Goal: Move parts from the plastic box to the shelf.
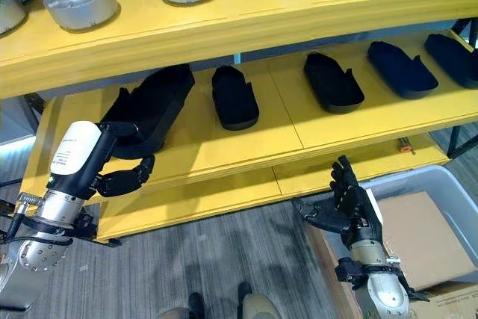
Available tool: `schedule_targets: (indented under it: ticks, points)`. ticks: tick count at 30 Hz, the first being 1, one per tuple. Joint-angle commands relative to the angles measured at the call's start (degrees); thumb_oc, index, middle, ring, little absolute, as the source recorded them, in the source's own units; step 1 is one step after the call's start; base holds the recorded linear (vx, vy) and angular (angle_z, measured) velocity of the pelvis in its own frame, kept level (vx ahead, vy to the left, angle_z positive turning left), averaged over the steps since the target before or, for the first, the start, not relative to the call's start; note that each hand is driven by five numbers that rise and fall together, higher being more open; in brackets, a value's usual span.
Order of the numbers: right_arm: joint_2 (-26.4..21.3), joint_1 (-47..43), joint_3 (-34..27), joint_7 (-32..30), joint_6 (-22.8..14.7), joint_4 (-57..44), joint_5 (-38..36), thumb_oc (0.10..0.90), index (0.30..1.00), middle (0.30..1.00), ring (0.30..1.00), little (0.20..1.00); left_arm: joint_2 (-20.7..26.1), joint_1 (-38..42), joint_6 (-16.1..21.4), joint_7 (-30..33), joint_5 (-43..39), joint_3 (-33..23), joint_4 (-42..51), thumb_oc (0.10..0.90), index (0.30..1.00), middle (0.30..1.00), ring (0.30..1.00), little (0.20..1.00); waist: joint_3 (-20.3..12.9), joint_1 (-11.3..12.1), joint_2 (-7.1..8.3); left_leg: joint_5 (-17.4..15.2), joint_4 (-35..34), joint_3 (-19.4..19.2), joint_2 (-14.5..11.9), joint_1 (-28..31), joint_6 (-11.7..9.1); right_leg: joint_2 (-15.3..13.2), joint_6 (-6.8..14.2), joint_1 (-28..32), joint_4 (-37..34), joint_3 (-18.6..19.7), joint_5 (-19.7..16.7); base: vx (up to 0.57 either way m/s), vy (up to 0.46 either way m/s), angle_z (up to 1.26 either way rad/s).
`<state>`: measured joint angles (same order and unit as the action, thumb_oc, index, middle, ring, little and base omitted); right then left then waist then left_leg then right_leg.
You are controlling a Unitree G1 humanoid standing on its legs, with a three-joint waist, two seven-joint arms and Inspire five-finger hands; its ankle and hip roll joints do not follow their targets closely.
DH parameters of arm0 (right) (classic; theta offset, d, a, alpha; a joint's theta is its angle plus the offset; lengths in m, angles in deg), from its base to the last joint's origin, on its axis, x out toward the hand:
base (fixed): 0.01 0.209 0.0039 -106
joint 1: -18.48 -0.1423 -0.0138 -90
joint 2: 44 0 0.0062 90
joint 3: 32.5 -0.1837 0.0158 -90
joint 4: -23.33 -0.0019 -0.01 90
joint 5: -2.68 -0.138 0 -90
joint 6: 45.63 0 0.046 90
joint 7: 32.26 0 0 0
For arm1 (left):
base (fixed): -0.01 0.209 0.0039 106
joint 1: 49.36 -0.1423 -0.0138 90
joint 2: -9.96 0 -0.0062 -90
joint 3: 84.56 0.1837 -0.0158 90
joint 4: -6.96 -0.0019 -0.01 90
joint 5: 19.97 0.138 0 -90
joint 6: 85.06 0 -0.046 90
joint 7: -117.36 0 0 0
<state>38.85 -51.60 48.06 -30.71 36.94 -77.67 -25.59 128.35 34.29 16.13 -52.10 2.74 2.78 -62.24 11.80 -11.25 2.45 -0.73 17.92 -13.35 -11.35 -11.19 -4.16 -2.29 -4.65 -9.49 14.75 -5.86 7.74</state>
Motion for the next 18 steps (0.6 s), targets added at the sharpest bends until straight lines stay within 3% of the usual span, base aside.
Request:
schedule_targets:
  ticks: [1,3,8,10,13,18]
  points:
    - [-4.08,-0.93,-3.77,-1.37,-6.55,-5.1,-2.1,0.9,1.0,1.0,1.0,1.0,-0.54,5.19,2.97,5.14,-1.6,-6.43,6.21,0.4,0.3,0.3,0.3,0.3,-1.55,-2.01,-1.34,9.74,-14.12,4.04,-6.91,7.51,-2.54,2.48,5.03,2.28,-2.41,4.24,0.4,0.03,0.111,-0.14]
    - [-4.38,-1.2,-3.17,-1.68,-7.05,-4.65,-2.28,0.9,1.0,1.0,1.0,1.0,-0.41,4.49,2.95,5.78,-0.75,-7.15,6.39,0.4,0.3,0.3,0.3,0.3,-1.53,-2.25,-2.8,13.65,-20.77,2.48,-8.91,8.0,-4.04,2.66,5.25,0.36,0.46,3.92,1.54,0.02,0.116,-0.27]
    - [-4.33,-0.86,-3.21,-3.28,-7.85,-5.0,-1.69,0.9,1.0,1.0,1.0,1.0,0.13,4.29,3.11,7.37,-0.08,-7.68,6.82,0.4,0.3,0.3,0.3,0.3,-0.43,-1.89,-4.29,14.01,-22.4,0.51,-9.88,6.57,-4.73,1.27,5.96,0.1,4.76,3.21,4.25,0.07,0.118,-0.08]
    - [-3.88,-0.84,-3.08,-3.62,-8.2,-5.09,-1.2,0.9,1.0,1.0,1.0,1.0,0.68,3.79,3.2,8.02,0.25,-8.6,6.55,0.4,0.3,0.3,0.3,0.3,0.07,-1.43,-5.21,12.2,-21.65,1.79,-9.43,7.87,-4.96,0.63,6.44,0.24,5.69,4.3,4.56,0.08,0.196,-0.02]
    - [-3.24,-0.42,-3.04,-3.59,-8.09,-4.96,-1.32,0.9,1.0,1.0,1.0,1.0,1.19,3.46,3.36,8.48,0.0,-8.92,6.72,0.4,0.3,0.3,0.3,0.3,-0.24,-1.41,-5.03,10.44,-19.36,1.33,-8.79,7.78,-5.06,-0.88,7.23,1.87,4.06,4.66,3.75,0.12,0.226,0.03]
    - [-2.7,-0.11,-3.47,-3.61,-7.43,-4.93,-0.42,0.9,1.0,1.0,1.0,1.0,1.8,2.97,3.28,9.4,0.01,-10.39,6.59,0.4,0.3,0.3,0.3,0.3,-1.08,-1.34,-4.15,4.77,-12.59,-0.41,-6.79,7.35,-4.88,-4.29,9.42,6.93,-3.46,6.22,0.48,0.11,0.219,-0.03]
